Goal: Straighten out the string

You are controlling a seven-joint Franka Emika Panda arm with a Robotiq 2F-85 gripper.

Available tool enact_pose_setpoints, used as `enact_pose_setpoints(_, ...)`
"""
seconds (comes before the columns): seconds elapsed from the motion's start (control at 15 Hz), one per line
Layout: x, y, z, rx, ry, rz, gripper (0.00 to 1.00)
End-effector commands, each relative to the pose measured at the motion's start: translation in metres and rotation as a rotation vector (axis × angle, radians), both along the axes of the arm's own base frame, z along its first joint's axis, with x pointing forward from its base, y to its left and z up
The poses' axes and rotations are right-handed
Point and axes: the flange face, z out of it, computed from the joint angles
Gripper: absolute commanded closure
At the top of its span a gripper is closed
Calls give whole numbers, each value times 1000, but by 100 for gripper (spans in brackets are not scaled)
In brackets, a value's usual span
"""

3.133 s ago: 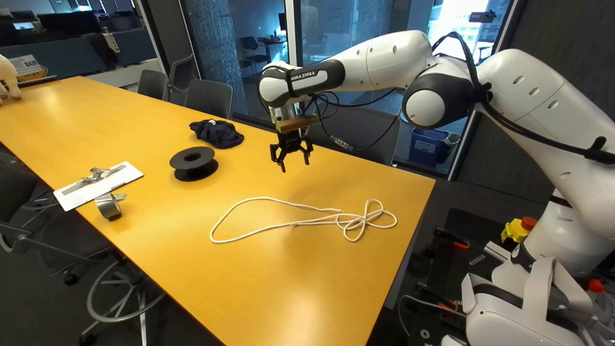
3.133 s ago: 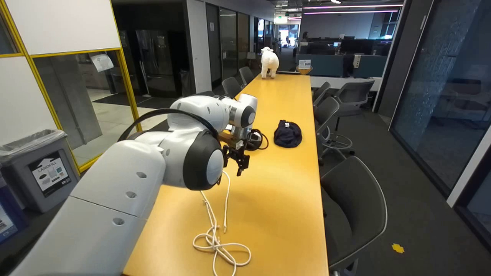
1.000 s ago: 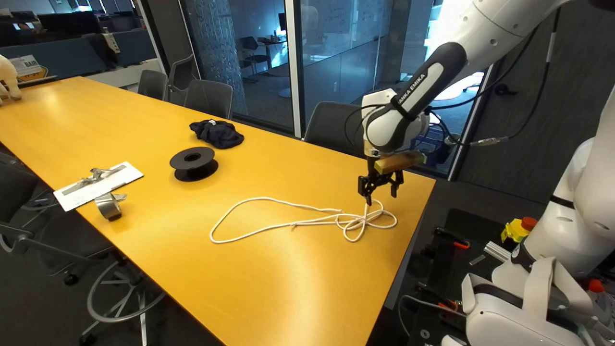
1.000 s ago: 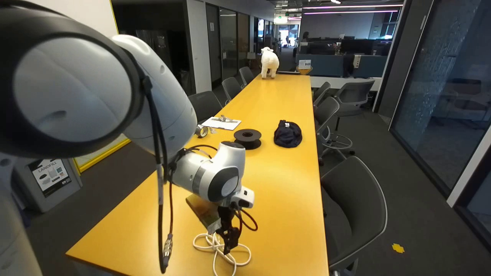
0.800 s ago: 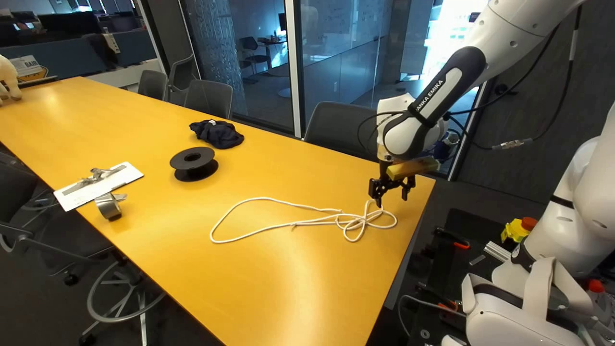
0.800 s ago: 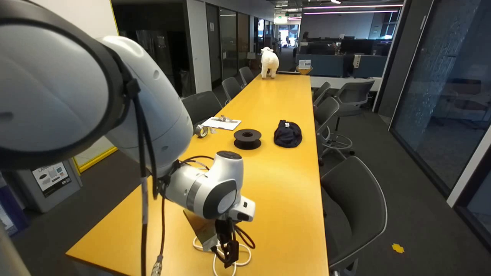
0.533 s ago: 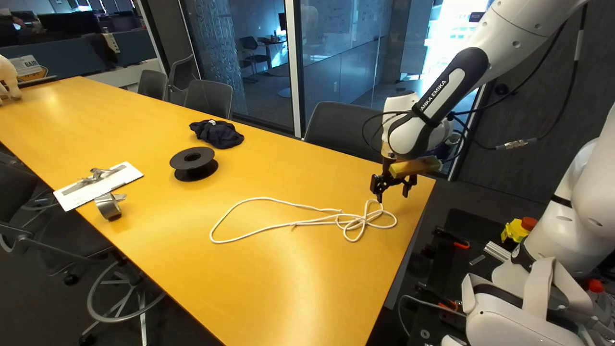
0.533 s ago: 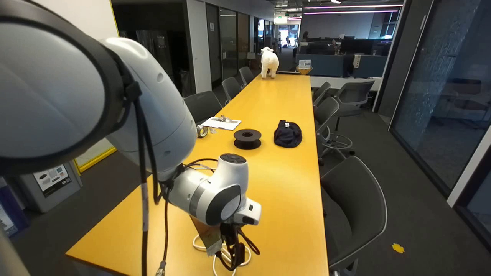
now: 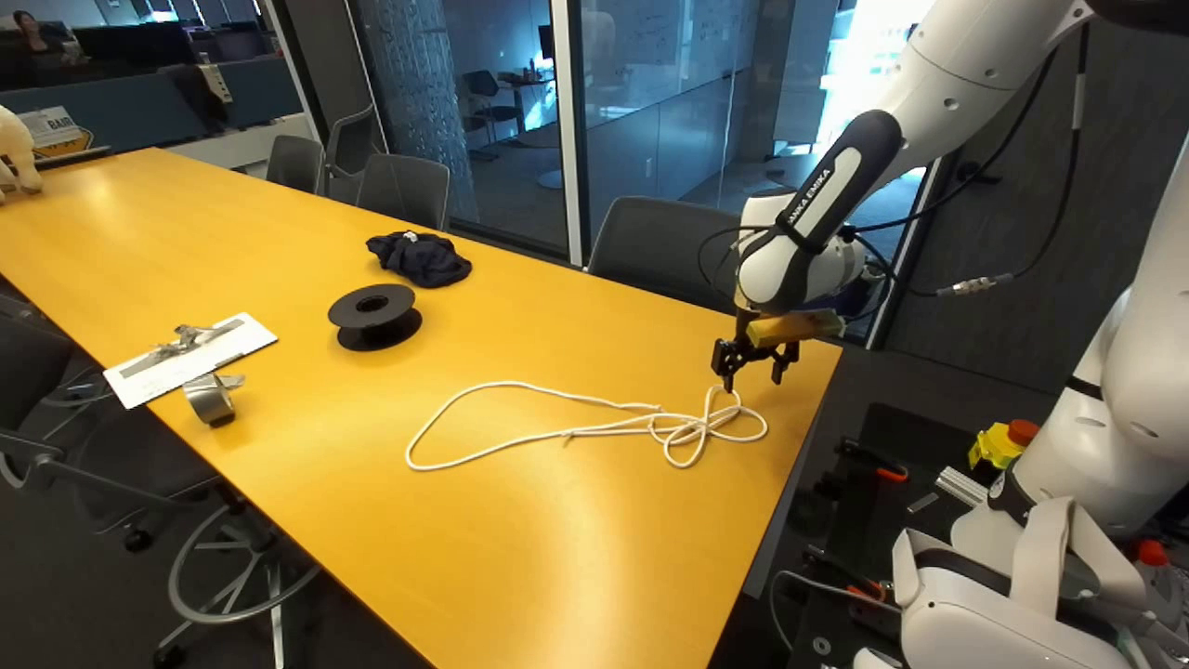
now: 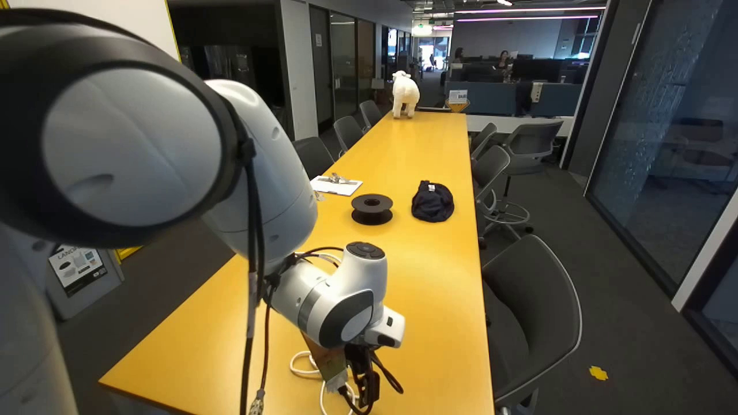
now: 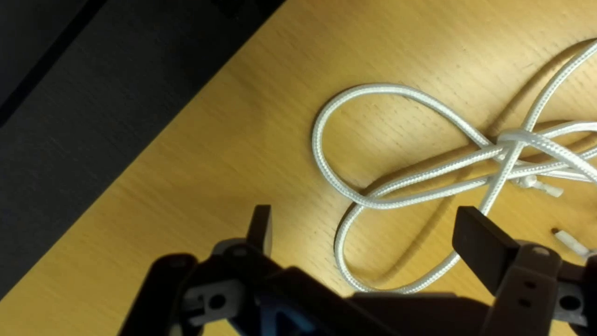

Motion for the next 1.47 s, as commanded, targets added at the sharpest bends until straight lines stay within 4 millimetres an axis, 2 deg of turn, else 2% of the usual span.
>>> enact_pose_setpoints(0.0, 18, -17, -18, 3, -19, -7, 0)
enact_pose_setpoints(0.4, 33, -41, -47, 2, 13, -41, 0)
enact_pose_setpoints(0.8, 26, -32, -61, 2, 35, 27, 0)
enact_pose_setpoints(1.4, 20, -25, -61, -46, -10, 53, 0)
